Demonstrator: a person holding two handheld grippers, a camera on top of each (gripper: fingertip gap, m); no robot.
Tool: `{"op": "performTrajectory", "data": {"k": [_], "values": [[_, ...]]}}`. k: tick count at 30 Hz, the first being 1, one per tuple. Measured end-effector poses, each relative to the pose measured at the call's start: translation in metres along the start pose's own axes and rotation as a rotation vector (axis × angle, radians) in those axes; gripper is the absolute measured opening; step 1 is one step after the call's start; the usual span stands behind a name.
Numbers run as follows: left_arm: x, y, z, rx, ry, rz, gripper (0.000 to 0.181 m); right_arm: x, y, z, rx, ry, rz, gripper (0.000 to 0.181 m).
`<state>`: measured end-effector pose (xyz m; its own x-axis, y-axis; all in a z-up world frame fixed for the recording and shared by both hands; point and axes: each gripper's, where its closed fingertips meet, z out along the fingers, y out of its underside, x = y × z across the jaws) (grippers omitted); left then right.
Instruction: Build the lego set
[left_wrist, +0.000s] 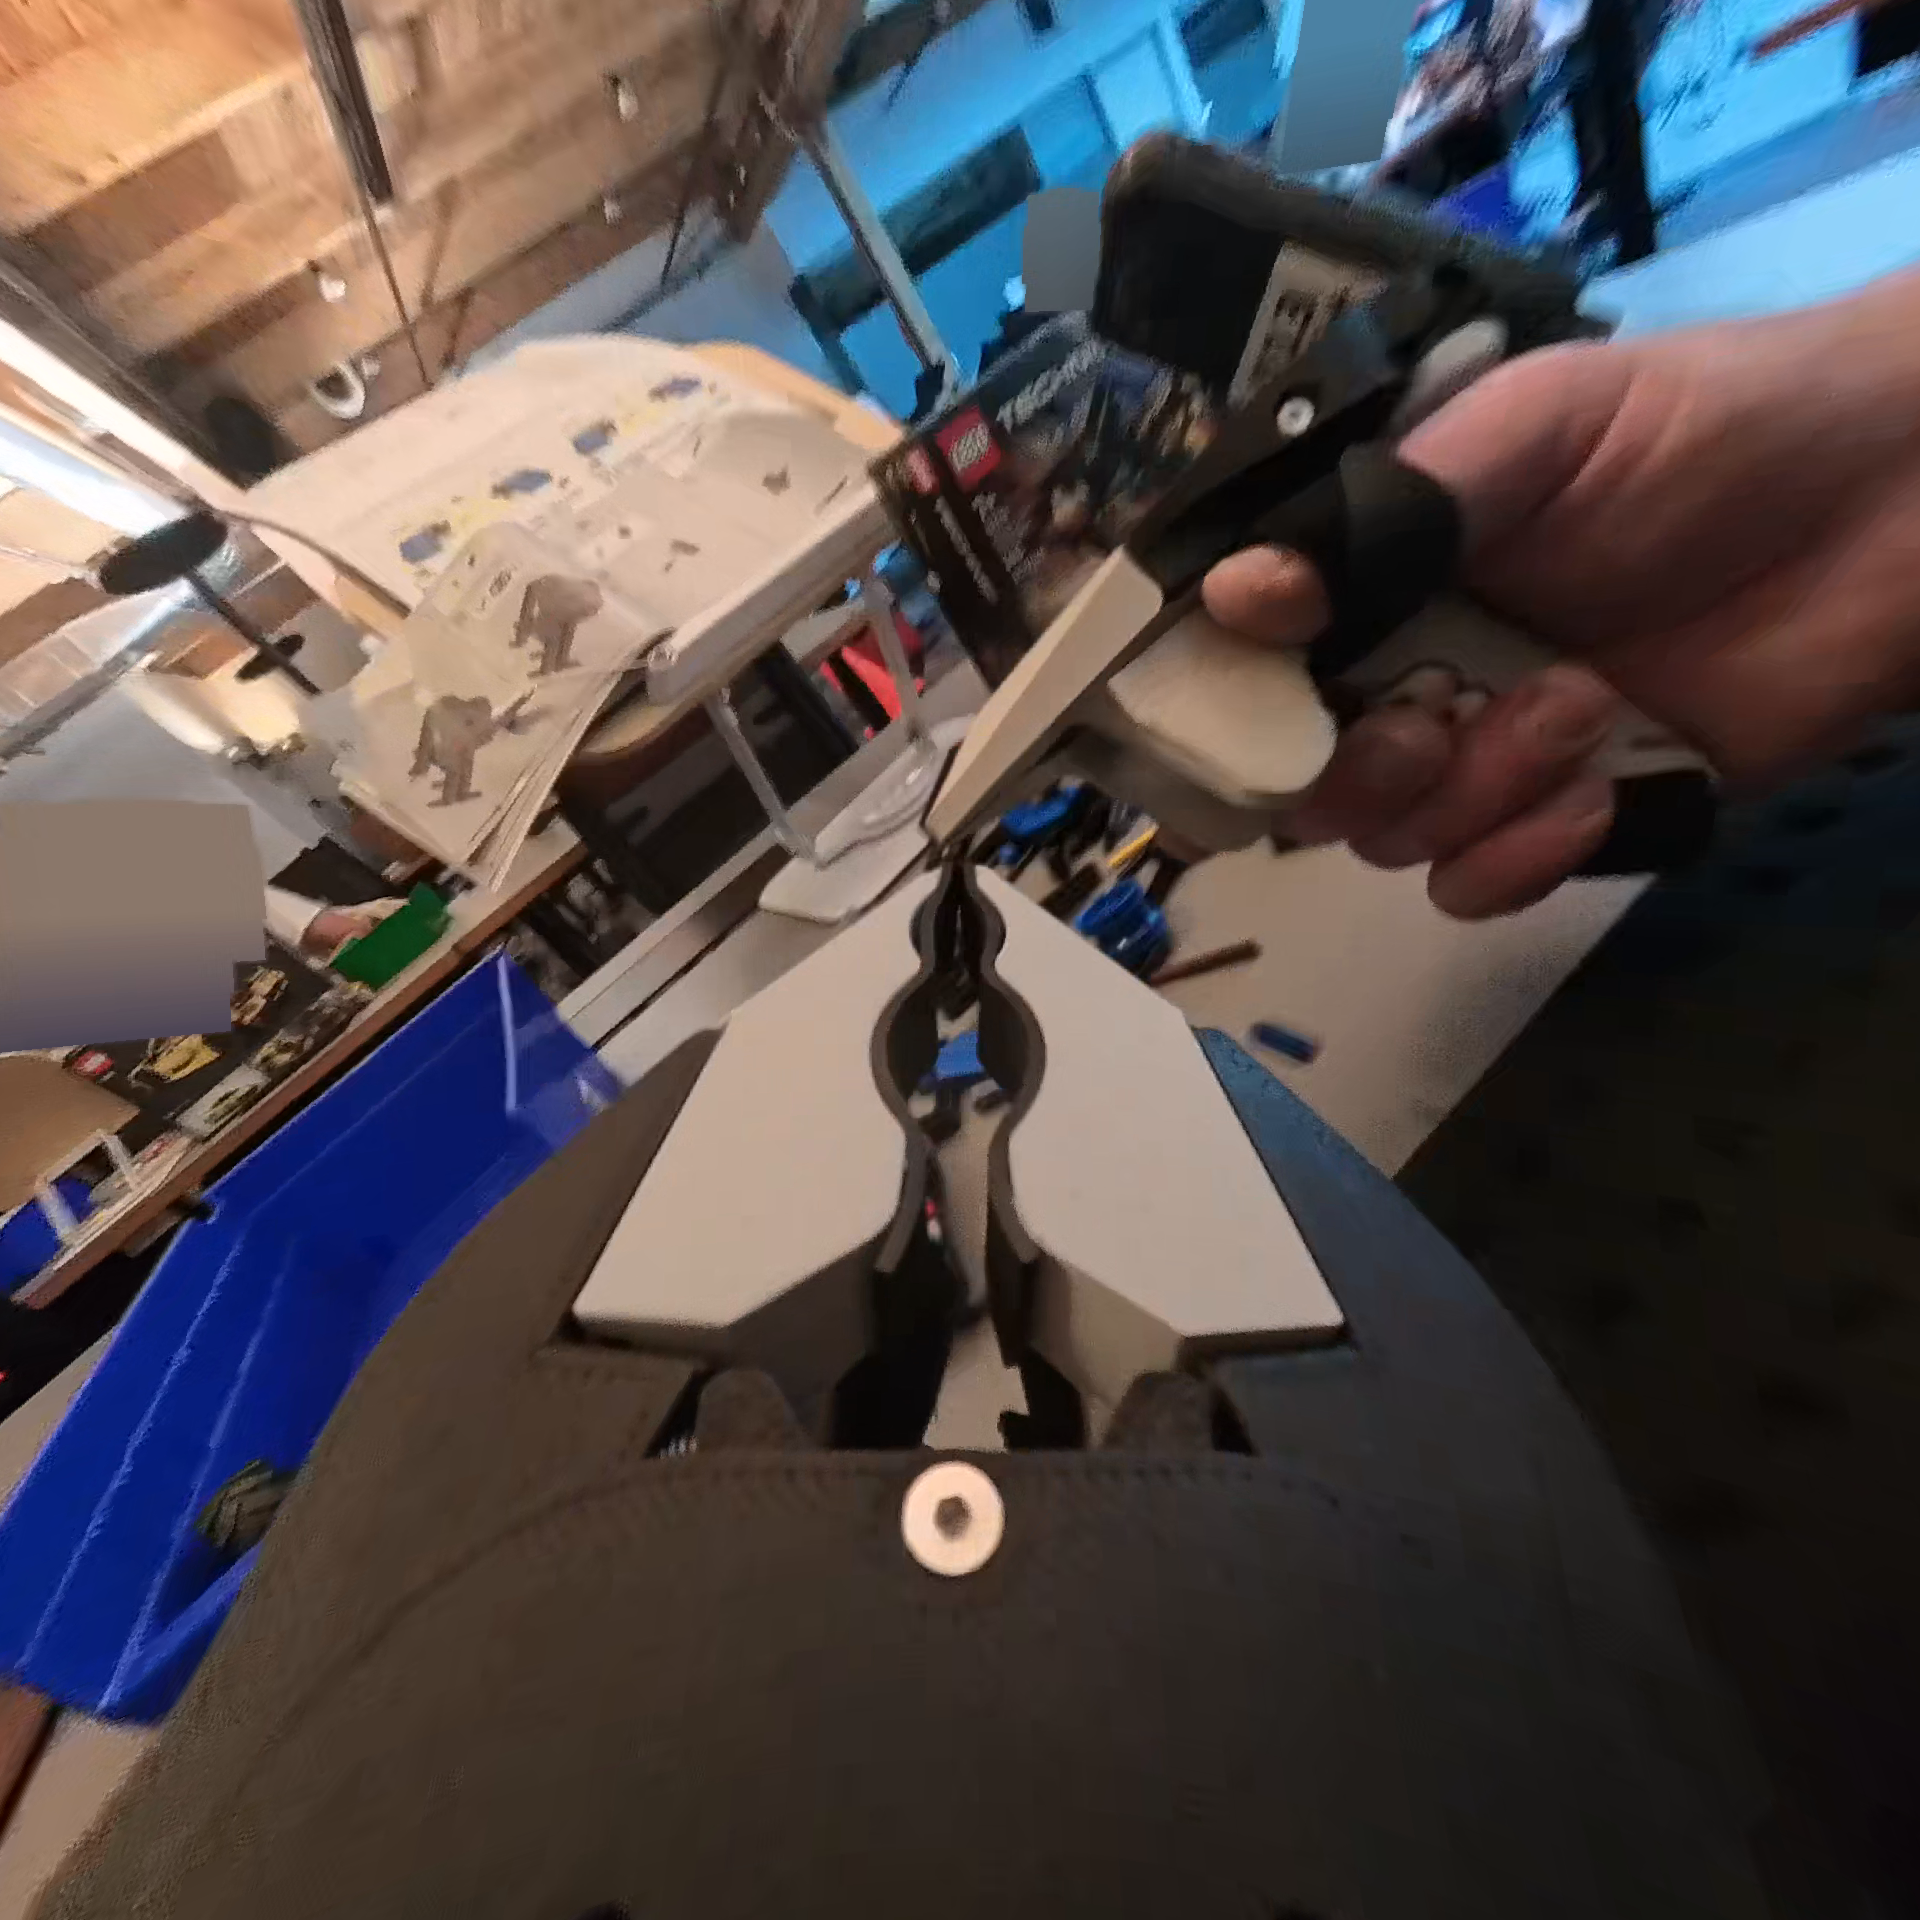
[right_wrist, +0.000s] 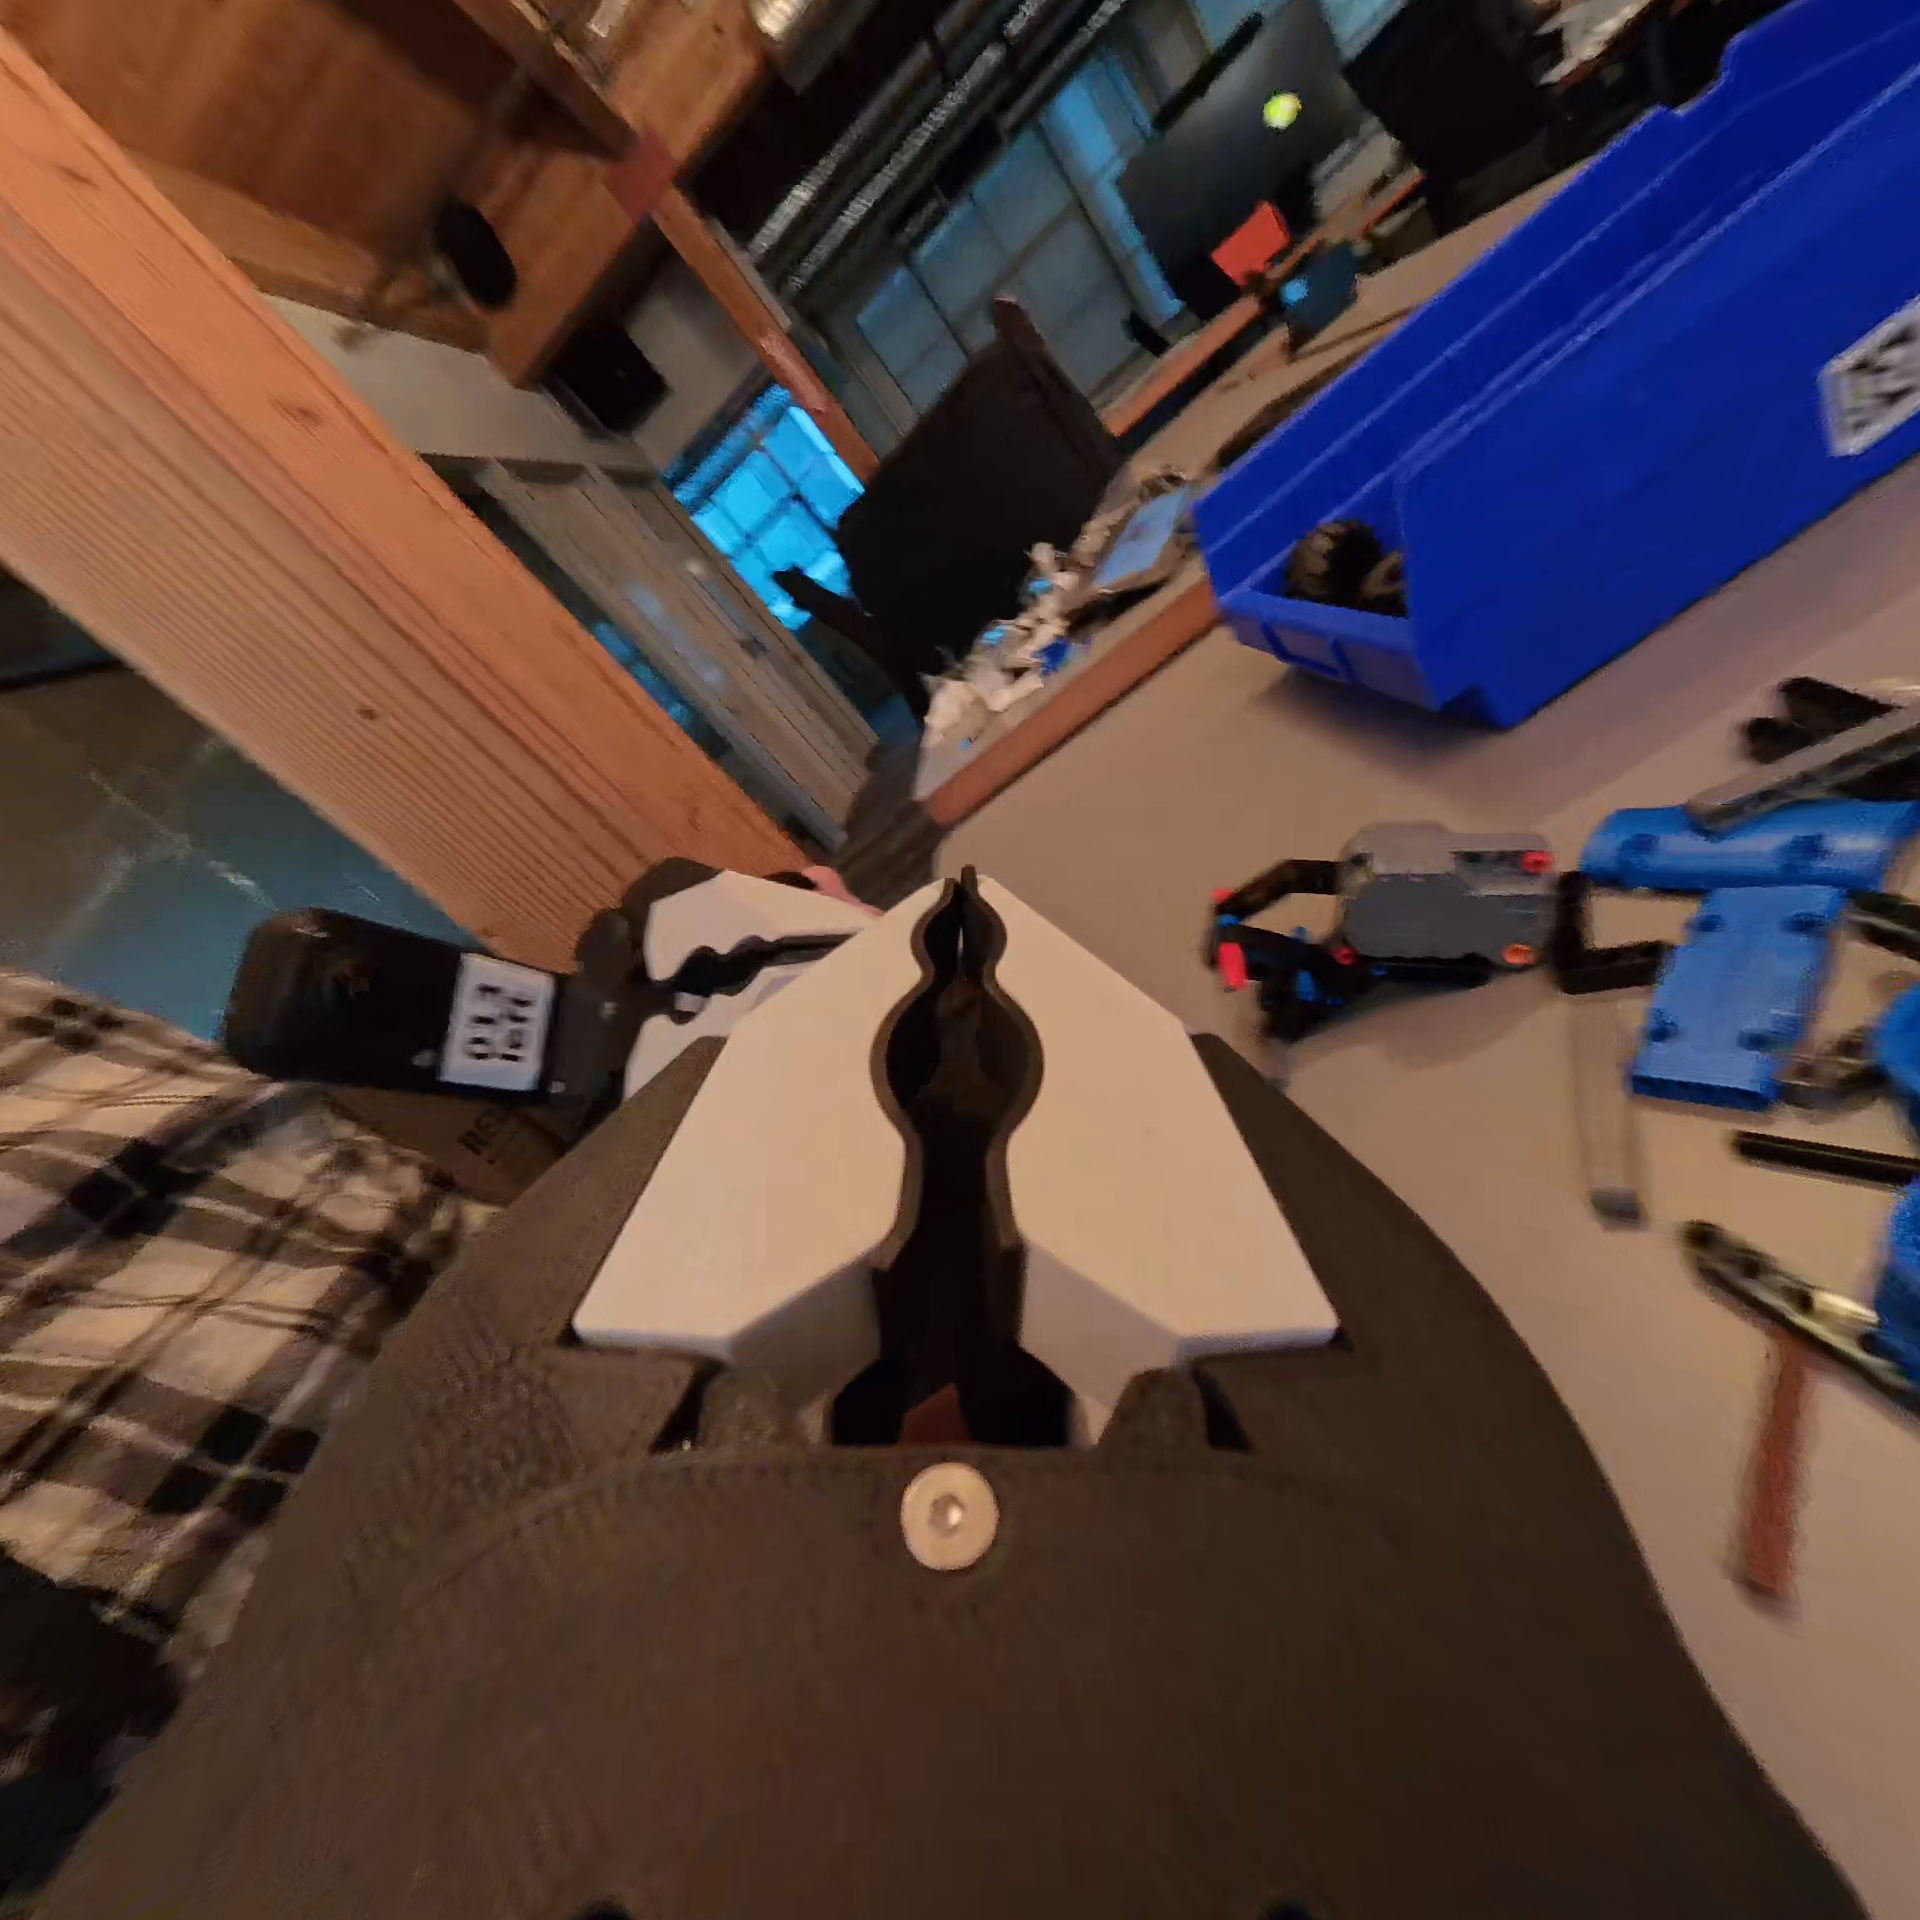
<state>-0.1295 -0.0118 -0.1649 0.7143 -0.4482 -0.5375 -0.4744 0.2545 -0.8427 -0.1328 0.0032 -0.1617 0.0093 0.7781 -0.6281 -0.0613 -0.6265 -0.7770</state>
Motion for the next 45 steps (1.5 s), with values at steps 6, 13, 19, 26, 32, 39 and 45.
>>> {"op": "performTrajectory", "data": {"k": [6,13,19,26,32,39,45], "values": [[-0.001,0.030,-0.001,-0.125,0.118,-0.111,0.000,0.037,0.008,-0.029,-0.193,0.231,-0.197,0.003],[0.016,0.057,0.001,-0.230,0.192,-0.052,0.000,0.070,0.054,-0.093,-0.646,0.454,-0.536,0.021],[0.006,0.065,0.001,-0.264,0.179,-0.057,0.001,0.072,0.085,-0.090,-0.744,0.460,-0.583,0.019],[-0.033,0.080,-0.010,-0.320,0.093,-0.076,0.007,0.084,0.099,-0.083,-0.808,0.531,-0.562,0.006],[-0.062,0.107,-0.012,-0.409,0.097,-0.179,0.028,0.073,0.078,-0.066,-0.643,0.480,-0.472,0.005],[-0.033,0.126,-0.003,-0.476,0.319,-0.221,0.051,0.055,0.047,-0.010,-0.331,0.311,-0.226,0.005],[-0.023,0.144,0.008,-0.565,0.350,-0.177,0.026,0.060,0.043,0.007,-0.299,0.304,-0.224,0.005]]}}
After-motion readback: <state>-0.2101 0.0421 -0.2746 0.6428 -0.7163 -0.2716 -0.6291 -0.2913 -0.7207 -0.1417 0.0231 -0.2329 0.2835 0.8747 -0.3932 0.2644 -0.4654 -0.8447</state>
